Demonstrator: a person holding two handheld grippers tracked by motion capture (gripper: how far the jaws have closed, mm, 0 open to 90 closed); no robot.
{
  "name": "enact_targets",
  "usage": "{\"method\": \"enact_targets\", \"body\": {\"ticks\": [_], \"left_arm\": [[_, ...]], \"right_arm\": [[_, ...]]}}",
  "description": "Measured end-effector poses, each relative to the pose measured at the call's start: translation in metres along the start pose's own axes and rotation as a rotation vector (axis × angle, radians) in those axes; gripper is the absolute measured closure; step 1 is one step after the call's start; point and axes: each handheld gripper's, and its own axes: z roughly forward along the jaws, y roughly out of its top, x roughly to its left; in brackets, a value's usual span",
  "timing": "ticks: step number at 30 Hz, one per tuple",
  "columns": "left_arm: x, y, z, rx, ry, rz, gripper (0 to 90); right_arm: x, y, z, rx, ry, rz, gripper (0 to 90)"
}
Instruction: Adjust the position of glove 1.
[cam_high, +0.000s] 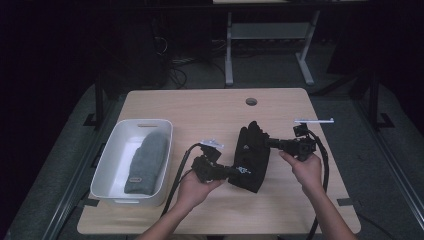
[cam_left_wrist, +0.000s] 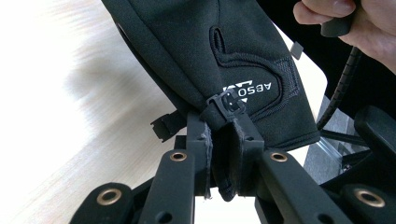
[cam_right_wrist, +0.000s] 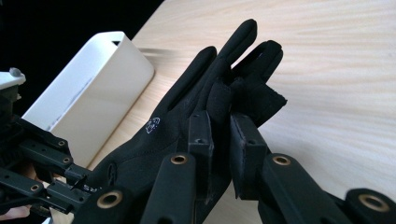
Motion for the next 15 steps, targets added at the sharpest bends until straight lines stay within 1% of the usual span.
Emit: {"method": "enact_targets", "body": {"ticks": [2, 5, 6, 8, 10, 14, 15], "left_arm": [[0.001, 0.0, -0.003, -0.005, 0.0, 0.0, 80.3], [0.003, 0.001, -0.007, -0.011, 0.004, 0.005, 80.4], [0.004, 0.001, -0.009, -0.01, 0.006, 0.007, 80.4], [0.004, 0.001, -0.014, -0.02, 0.008, -0.002, 80.5], [0.004, 0.001, -0.016, -0.019, 0.009, 0.003, 80.5], [0.005, 0.0, -0.024, -0.029, 0.017, 0.001, 80.7], [0.005, -0.001, -0.025, -0.033, 0.017, 0.004, 80.7]], "right_arm": [[0.003, 0.004, 0.004, 0.011, 0.0, -0.004, 79.8], [0.006, 0.008, 0.005, 0.013, 0.003, -0.008, 79.8], [0.009, 0.011, 0.007, 0.008, 0.008, -0.016, 79.8], [0.012, 0.014, 0.008, 0.008, 0.011, -0.025, 79.8], [0.014, 0.016, 0.008, 0.007, 0.012, -0.027, 79.8], [0.021, 0.02, 0.014, 0.014, 0.019, -0.032, 79.8], [0.021, 0.02, 0.014, 0.014, 0.019, -0.032, 79.8]]}}
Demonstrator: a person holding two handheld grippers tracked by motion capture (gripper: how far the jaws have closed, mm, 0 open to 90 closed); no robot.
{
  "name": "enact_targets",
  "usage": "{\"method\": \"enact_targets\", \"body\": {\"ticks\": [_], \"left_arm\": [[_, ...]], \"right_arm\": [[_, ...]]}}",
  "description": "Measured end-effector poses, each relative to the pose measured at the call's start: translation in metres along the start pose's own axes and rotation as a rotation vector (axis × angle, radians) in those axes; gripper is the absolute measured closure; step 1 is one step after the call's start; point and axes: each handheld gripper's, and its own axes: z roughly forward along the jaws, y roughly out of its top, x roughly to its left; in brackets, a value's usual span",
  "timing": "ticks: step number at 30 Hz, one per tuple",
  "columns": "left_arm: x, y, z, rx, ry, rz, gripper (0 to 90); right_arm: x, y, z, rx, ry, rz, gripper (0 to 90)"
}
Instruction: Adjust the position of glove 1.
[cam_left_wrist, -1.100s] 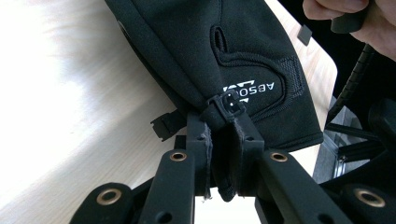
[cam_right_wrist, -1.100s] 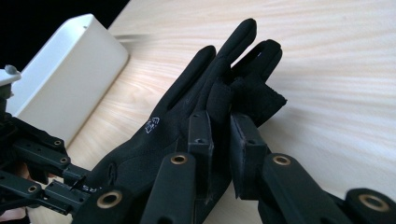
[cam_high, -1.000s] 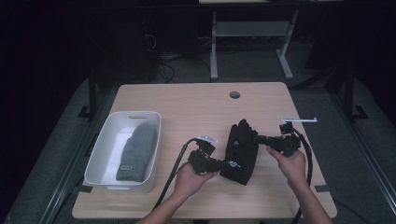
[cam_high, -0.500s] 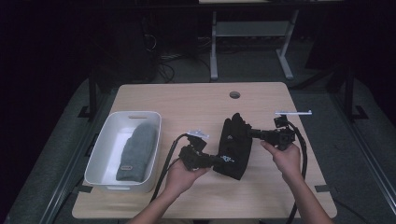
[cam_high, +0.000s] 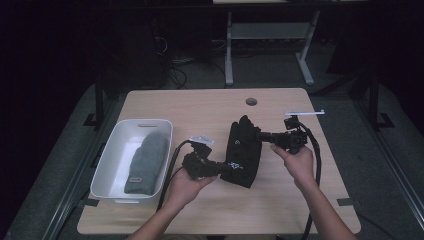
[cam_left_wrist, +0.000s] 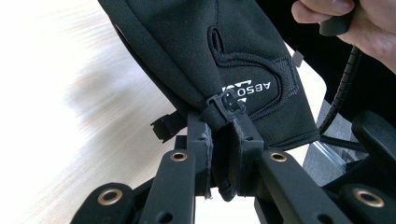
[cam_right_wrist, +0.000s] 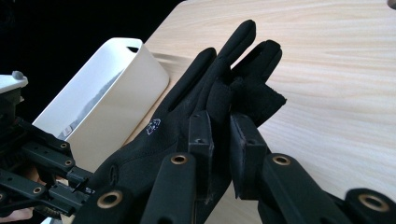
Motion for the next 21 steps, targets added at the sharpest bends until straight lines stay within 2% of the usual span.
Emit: {"method": "enact_targets", "body": {"ticks": [7, 13, 21], "left_arm": [[0.004, -0.001, -0.013, -0.011, 0.009, -0.005, 80.7], [0.006, -0.002, -0.025, -0.03, 0.019, -0.002, 80.7], [0.01, -0.004, -0.043, -0.05, 0.025, -0.009, 80.7]], "right_arm": [[0.009, 0.008, 0.009, 0.009, 0.018, -0.003, 79.8], [0.019, 0.016, 0.016, 0.009, 0.033, -0.03, 79.9], [0.033, 0.027, 0.025, 0.021, 0.052, -0.041, 79.9]]}}
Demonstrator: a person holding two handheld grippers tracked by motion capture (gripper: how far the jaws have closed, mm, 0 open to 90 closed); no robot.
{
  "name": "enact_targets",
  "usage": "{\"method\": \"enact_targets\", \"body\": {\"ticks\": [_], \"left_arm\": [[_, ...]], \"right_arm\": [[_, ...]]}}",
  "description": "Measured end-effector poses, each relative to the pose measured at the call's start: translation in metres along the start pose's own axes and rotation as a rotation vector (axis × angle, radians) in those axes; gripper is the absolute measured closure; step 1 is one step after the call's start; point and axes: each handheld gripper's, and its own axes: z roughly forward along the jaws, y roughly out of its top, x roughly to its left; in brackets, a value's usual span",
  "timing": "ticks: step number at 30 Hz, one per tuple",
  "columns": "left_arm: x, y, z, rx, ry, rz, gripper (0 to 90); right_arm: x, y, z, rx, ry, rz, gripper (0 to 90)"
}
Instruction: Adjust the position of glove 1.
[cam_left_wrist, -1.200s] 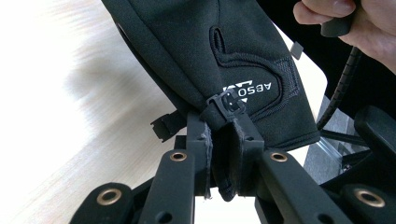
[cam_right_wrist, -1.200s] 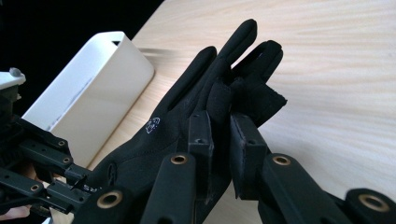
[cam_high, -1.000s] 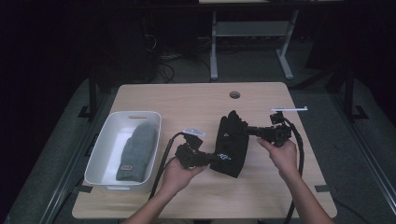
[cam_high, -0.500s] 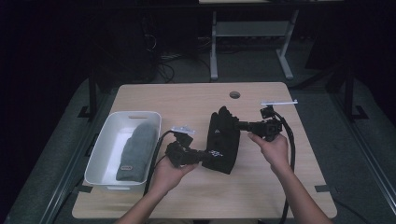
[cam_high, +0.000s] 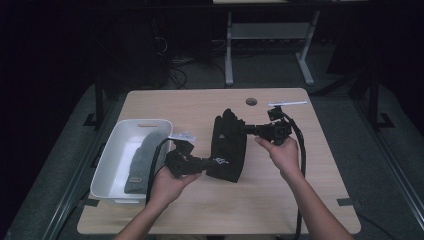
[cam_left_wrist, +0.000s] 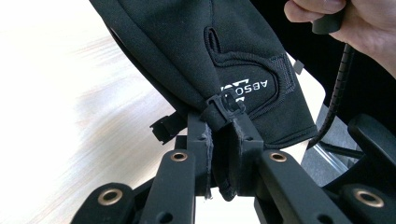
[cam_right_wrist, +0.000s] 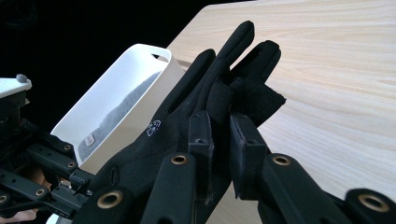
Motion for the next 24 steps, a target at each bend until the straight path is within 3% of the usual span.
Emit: {"method": "enact_targets", "body": {"ticks": [24], "left_arm": [[0.012, -0.002, -0.034, -0.032, 0.028, -0.004, 80.7]], "right_arm": [[0.024, 0.021, 0.021, 0.0, 0.054, -0.022, 79.8]]}}
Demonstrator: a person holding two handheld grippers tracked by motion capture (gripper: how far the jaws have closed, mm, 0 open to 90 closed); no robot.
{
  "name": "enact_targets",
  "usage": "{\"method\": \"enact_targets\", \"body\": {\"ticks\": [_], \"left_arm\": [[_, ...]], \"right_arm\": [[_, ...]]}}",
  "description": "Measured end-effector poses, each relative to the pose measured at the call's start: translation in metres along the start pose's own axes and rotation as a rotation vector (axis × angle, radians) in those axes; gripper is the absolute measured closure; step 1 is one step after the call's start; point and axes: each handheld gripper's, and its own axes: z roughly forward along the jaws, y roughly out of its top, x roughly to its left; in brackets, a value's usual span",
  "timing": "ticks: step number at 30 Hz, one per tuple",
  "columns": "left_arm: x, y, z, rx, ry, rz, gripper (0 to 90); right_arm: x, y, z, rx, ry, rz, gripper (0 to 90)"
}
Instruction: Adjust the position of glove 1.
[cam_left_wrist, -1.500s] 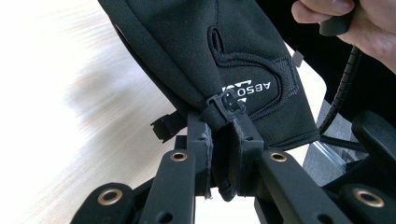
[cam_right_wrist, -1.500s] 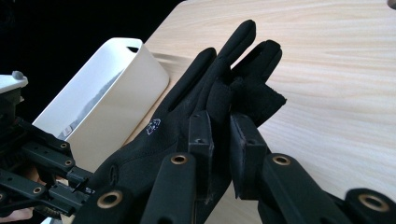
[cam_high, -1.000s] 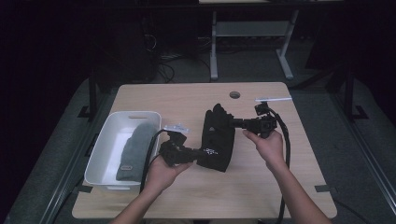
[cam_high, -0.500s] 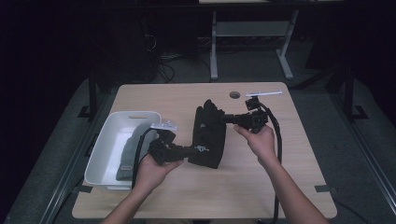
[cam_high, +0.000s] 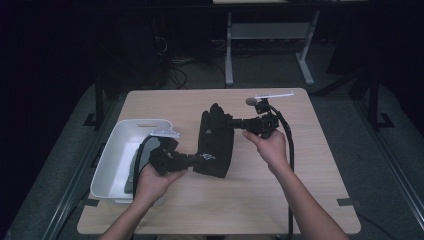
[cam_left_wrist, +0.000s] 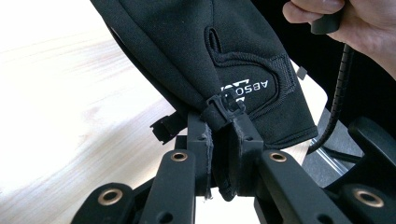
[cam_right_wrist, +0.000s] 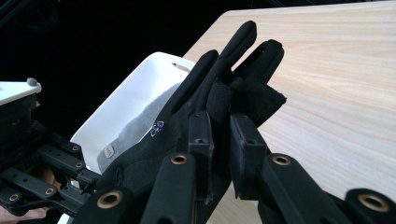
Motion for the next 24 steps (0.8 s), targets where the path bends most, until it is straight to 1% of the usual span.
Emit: {"method": "enact_targets", "body": {"ticks": [3, 5, 6, 10, 15, 16, 17, 19, 20, 24], "left_arm": [[0.003, -0.001, -0.005, -0.014, 0.004, -0.012, 80.8], [0.004, -0.002, -0.009, -0.014, 0.011, -0.012, 80.7], [0.007, -0.002, -0.013, -0.019, 0.014, -0.016, 80.7], [0.01, -0.004, -0.019, -0.023, 0.023, -0.022, 80.7], [0.017, -0.006, -0.03, -0.033, 0.035, -0.033, 80.8], [0.017, -0.007, -0.031, -0.035, 0.037, -0.036, 80.7], [0.02, -0.008, -0.034, -0.039, 0.037, -0.043, 80.7], [0.021, -0.009, -0.036, -0.042, 0.038, -0.049, 80.8], [0.023, -0.01, -0.04, -0.049, 0.039, -0.053, 80.8], [0.024, -0.012, -0.044, -0.052, 0.044, -0.055, 80.8]], "right_arm": [[0.004, 0.004, 0.005, 0.003, 0.007, -0.003, 79.9], [0.006, 0.006, 0.008, 0.005, 0.01, -0.009, 79.9], [0.009, 0.009, 0.012, 0.006, 0.016, -0.013, 79.9], [0.013, 0.012, 0.017, 0.012, 0.022, -0.01, 79.8], [0.019, 0.017, 0.029, 0.014, 0.037, -0.019, 79.8], [0.02, 0.018, 0.031, 0.021, 0.043, -0.012, 79.8], [0.022, 0.02, 0.035, 0.022, 0.045, -0.02, 79.8], [0.023, 0.021, 0.037, 0.027, 0.045, -0.021, 79.8], [0.026, 0.023, 0.041, 0.026, 0.05, -0.026, 79.8], [0.029, 0.025, 0.046, 0.034, 0.054, -0.03, 79.8]]}}
